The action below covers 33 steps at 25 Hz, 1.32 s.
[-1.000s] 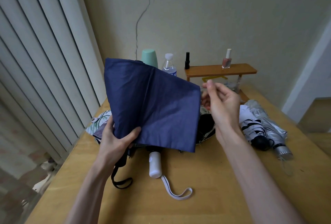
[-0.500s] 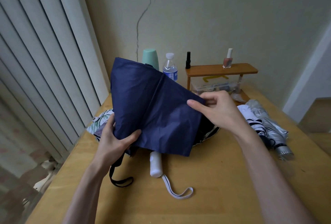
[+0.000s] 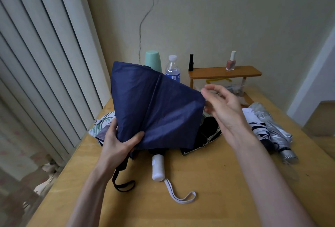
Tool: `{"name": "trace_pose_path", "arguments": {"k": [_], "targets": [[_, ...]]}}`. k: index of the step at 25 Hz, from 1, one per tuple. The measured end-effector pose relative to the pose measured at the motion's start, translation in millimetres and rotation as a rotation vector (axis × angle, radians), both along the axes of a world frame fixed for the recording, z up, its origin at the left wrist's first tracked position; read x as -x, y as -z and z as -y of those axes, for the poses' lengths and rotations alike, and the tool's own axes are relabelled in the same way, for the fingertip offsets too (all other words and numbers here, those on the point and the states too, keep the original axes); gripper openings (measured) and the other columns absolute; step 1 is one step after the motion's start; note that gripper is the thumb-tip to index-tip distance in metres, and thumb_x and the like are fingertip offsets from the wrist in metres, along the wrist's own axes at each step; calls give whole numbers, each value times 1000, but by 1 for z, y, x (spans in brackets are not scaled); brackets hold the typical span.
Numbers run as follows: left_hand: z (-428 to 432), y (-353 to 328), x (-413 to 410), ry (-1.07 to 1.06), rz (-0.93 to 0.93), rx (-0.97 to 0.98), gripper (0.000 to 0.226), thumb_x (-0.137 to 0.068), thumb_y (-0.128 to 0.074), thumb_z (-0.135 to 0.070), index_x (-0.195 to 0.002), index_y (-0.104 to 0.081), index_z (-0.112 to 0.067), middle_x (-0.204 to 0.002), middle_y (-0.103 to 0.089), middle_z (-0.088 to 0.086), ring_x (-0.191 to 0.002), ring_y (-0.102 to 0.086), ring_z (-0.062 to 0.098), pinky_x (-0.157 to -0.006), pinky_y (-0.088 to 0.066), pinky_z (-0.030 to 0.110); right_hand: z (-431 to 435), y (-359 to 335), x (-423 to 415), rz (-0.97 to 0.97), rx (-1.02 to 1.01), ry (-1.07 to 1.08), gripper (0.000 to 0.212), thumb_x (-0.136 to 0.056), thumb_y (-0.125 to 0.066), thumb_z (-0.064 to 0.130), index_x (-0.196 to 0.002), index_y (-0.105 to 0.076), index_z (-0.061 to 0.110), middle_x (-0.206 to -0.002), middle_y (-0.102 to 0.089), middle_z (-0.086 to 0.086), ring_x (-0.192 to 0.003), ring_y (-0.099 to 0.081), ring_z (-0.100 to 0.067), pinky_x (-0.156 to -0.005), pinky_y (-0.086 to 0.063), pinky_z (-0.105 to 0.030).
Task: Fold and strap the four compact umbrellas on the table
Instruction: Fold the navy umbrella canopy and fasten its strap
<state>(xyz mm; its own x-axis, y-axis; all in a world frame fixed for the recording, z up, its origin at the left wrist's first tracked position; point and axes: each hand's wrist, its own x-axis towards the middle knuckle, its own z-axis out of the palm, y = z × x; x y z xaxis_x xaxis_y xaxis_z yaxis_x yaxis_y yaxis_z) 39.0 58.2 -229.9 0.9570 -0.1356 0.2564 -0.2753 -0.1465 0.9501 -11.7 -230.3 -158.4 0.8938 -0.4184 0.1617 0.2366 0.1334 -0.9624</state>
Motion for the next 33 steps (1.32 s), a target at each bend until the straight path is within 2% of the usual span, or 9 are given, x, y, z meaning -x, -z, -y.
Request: {"name": "trace_pose_path", "arguments": {"k": [5,10,14,18,21,23,26,29,33], "targets": [[4,-1,-1,36,-62,37,69,-70,-94,-33,-126,-55,-30,-99,-73,-16,-79,-72,0,-66,-60,19,-5,-7,3,49,194,-14,21,-104,-64,11,-119,-72,23,-100,-80,-7,-92,-75,-12,-73,-58,-22],[-1,0,-2,165,-190,24,147,-19,-99,-73,-144,-49,-13,-107,-66,31,-84,-70,34,-88,-59,55,0,-40,17,192,281,-270,30,-96,-58,-13,-109,-75,7,-98,-81,-6,-92,-77,-16,-80,-59,-25],[0,-4,2,270,-152,80,128,-20,-101,-70,-131,-57,-22,-103,-74,0,-81,-73,6,-71,-59,23,-10,-87,3,288,634,-272,13,-89,-79,3,-98,-79,13,-87,-78,0,-78,-72,-16,-76,-57,-28],[7,-13,7,382,-152,113,129,-25,-103,-65,-137,-55,-20,-129,-75,-5,-118,-71,12,-92,-57,25,-53,-131,-23,436,828,-407,5,-92,-76,19,-95,-73,21,-106,-73,-3,-99,-69,-17,-97,-52,-36],[16,-21,17,460,-160,59,119,-35,-103,-46,-139,-53,-18,-134,-71,-3,-123,-68,8,-102,-53,25,-99,-150,-52,485,924,-400,8,-93,-79,17,-92,-72,18,-89,-76,-11,-81,-66,-7,-81,-52,-26],[25,-28,27,425,-212,40,104,-40,-97,-46,-132,-56,-23,-129,-71,-10,-115,-69,3,-102,-55,26,-120,-158,-73,502,1073,-354,8,-89,-83,22,-88,-75,21,-80,-76,-2,-71,-65,-2,-73,-51,-22],[34,-37,34,378,-298,195,68,-56,-89,-56,-106,-66,-14,-86,-76,-6,-76,-72,9,-69,-57,25,-133,-159,-98,461,1284,-245,8,-85,-84,32,-85,-78,27,-75,-70,12,-74,-66,-4,-76,-54,-29],[36,-45,38,364,-327,302,49,-81,-86,-48,-104,-62,-12,-76,-67,-1,-71,-63,17,-60,-50,27,-135,-151,-112,400,1445,-169,14,-84,-82,43,-88,-78,30,-79,-69,12,-84,-68,-12,-84,-56,-40],[34,-44,37,358,-350,319,31,-96,-76,-33,-112,-60,-13,-76,-68,-6,-66,-63,12,-59,-50,26,-121,-161,-104,226,1307,-259,34,-87,-79,56,-112,-78,34,-101,-74,12,-92,-67,-4,-89,-53,-24]]}}
